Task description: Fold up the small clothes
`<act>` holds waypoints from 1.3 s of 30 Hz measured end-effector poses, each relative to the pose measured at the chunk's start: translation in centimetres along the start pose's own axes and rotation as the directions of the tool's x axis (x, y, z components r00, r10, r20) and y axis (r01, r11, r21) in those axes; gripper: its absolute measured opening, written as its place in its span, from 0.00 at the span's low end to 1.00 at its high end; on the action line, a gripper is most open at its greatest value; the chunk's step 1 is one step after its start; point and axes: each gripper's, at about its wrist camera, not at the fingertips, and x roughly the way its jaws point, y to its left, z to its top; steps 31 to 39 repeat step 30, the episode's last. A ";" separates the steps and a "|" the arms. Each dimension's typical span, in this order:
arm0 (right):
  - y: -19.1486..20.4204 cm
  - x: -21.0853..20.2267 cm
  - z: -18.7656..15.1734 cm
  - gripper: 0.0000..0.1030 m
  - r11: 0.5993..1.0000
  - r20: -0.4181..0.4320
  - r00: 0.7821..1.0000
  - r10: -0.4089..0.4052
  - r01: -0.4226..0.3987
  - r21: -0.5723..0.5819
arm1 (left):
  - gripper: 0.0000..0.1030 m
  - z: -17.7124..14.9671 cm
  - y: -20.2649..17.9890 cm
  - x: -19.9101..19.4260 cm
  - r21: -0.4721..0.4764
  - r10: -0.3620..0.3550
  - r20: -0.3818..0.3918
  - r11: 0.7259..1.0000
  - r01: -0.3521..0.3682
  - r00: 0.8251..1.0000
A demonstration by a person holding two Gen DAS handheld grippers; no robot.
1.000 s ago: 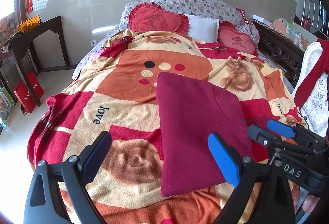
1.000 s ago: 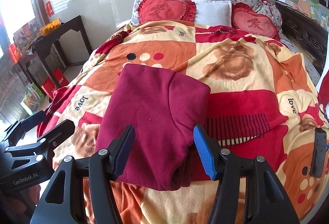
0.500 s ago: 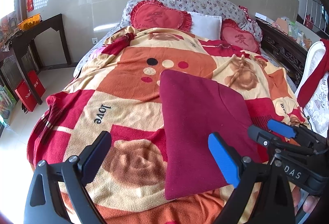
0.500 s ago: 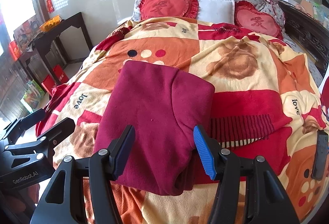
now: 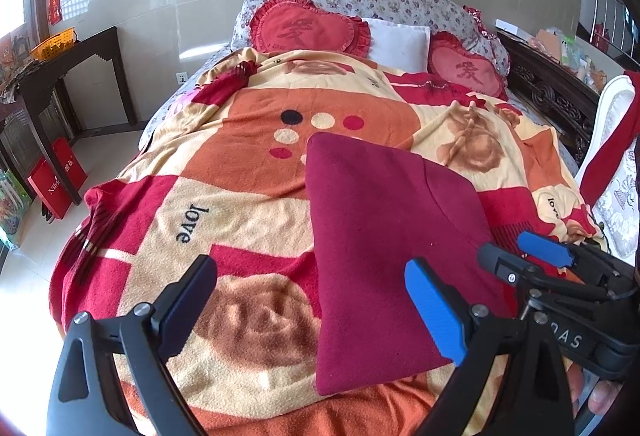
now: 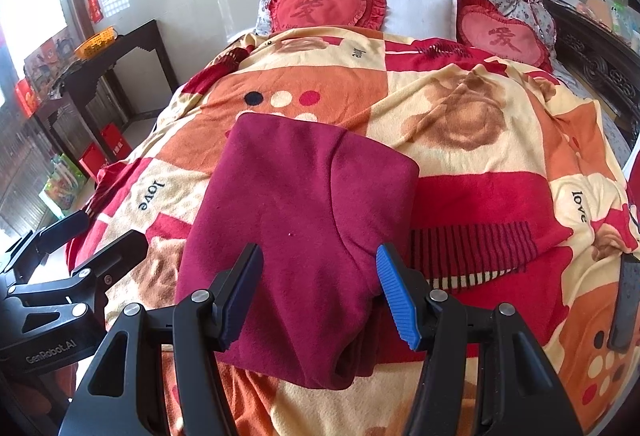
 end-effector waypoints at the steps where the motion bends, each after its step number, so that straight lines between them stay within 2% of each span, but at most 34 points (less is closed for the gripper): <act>1: 0.0 0.1 0.0 0.39 1.000 -0.001 1.000 -0.001 0.001 0.001 | 0.95 0.0 0.0 0.0 0.000 0.000 0.001 1.000 0.000 1.000; 39: -0.5 1.1 -0.4 0.39 1.000 -0.033 0.999 0.002 -0.001 0.016 | 0.95 0.1 -0.5 0.5 0.007 -0.001 0.014 1.000 0.001 1.000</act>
